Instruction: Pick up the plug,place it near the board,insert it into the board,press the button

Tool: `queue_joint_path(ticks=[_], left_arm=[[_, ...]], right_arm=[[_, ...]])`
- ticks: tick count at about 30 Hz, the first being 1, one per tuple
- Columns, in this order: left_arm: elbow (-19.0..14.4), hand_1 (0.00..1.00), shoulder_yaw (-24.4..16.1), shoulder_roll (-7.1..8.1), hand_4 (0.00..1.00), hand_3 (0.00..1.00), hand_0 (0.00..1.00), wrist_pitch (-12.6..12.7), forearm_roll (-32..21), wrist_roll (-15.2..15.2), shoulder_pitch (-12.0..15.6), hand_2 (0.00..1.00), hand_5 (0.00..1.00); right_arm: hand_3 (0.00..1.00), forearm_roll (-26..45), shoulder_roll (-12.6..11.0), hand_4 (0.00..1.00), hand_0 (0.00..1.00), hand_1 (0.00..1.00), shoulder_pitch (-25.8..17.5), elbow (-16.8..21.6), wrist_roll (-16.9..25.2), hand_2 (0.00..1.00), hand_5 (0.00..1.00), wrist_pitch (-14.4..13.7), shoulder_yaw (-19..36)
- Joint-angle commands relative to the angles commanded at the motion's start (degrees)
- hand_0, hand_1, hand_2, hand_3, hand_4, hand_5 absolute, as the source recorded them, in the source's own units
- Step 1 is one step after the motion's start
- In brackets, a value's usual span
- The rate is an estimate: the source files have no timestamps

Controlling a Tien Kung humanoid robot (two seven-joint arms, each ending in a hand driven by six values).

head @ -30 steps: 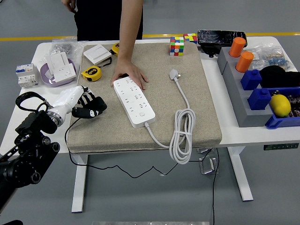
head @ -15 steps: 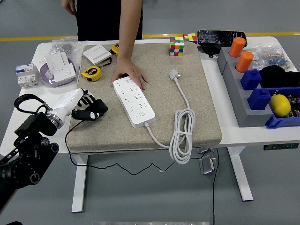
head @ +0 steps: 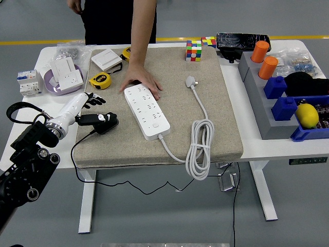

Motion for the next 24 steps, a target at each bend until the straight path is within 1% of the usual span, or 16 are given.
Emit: queue_joint_path(ticks=[1, 3, 4, 9, 10, 12, 13, 15, 16, 19, 21, 22, 24], left_arm=[[-0.9, 0.817, -0.9, -0.19, 0.998, 0.757, 0.729, -0.1, -1.2, 0.2, 0.4, 0.77, 0.83], [-3.8, 0.817, -3.5, -0.91, 0.998, 0.757, 0.729, -0.1, -5.3, 0.8, 1.5, 0.77, 0.83], [-5.6, 0.854, -5.0, -1.3, 0.998, 0.798, 0.784, -0.1, -7.8, 1.1, 2.1, 0.826, 0.945], [-12.8, 0.854, -10.3, -2.72, 0.998, 0.798, 0.784, -0.4, -19.2, 2.7, 4.3, 0.826, 0.945], [-14.2, 0.931, -11.4, -3.04, 0.998, 0.888, 0.895, -0.6, -21.7, 3.2, 4.8, 0.911, 0.998], [-16.2, 0.931, -12.9, -3.54, 0.998, 0.888, 0.895, -1.1, -26.4, 3.9, 5.5, 0.911, 0.998], [-17.4, 0.931, -14.2, -4.02, 0.998, 0.888, 0.895, -1.4, -28.7, 4.3, 6.2, 0.911, 0.998], [-19.3, 0.931, -16.0, -4.72, 0.998, 0.888, 0.895, -1.9, -33.5, 4.9, 7.1, 0.911, 0.998], [-20.0, 0.965, -16.7, -4.99, 0.998, 0.919, 0.935, -2.0, -36.1, 5.1, 7.5, 0.939, 0.998], [-22.3, 0.965, -19.4, -5.95, 0.998, 0.919, 0.935, -2.6, -43.2, 6.0, 8.7, 0.939, 0.998], [-23.0, 0.965, -20.5, -6.22, 0.998, 0.919, 0.935, -2.8, -48.0, 6.5, 9.2, 0.939, 0.998], [-23.3, 0.933, -20.9, -6.26, 0.998, 0.889, 0.893, -2.9, -50.3, 6.8, 9.4, 0.89, 0.998], [-23.9, 0.933, -21.8, -6.32, 0.998, 0.889, 0.893, -2.9, -55.5, 7.2, 10.2, 0.89, 0.998]], right_arm=[[0.807, 0.0, 0.0, 0.998, 0.885, 0.804, 0.0, 0.0, 0.0, 0.77, 0.998, 0.0, 0.0], [0.807, -0.2, 0.1, 0.998, 0.885, 0.804, -0.1, 0.1, 0.0, 0.77, 0.998, 0.0, 0.2], [0.807, -0.2, 0.1, 0.998, 0.885, 0.805, -0.1, 0.1, 0.0, 0.77, 0.998, 0.0, 0.3], [0.807, -0.1, 0.3, 0.998, 0.885, 0.805, -0.1, 0.1, 0.0, 0.77, 0.998, 0.0, 0.4], [0.807, 0.0, 0.4, 0.998, 0.884, 0.805, -0.1, 0.1, 0.0, 0.77, 0.998, 0.0, 0.4], [0.807, 0.0, 0.4, 0.998, 0.884, 0.805, 0.0, 0.1, 0.0, 0.77, 0.998, 0.0, 0.3], [0.807, 0.0, 0.5, 0.998, 0.884, 0.805, 0.0, 0.1, 0.0, 0.77, 0.998, 0.0, 0.4], [0.807, -0.1, 0.5, 0.998, 0.884, 0.805, 0.0, 0.2, 0.0, 0.77, 0.998, 0.0, 0.6], [0.807, -0.2, 0.5, 0.998, 0.885, 0.804, 0.0, 0.2, 0.0, 0.77, 0.998, 0.0, 0.7], [0.807, -0.2, 0.6, 0.998, 0.885, 0.804, 0.0, 0.3, 0.0, 0.77, 0.998, -0.1, 0.8], [0.807, -0.3, 0.7, 0.998, 0.885, 0.804, 0.0, 0.4, 0.0, 0.77, 0.998, -0.1, 0.9], [0.807, -0.3, 0.7, 0.998, 0.885, 0.805, 0.0, 0.4, 0.0, 0.77, 0.998, 0.0, 0.8], [0.807, -0.3, 0.8, 0.998, 0.885, 0.805, 0.0, 0.4, 0.0, 0.77, 0.998, -0.1, 0.8]])
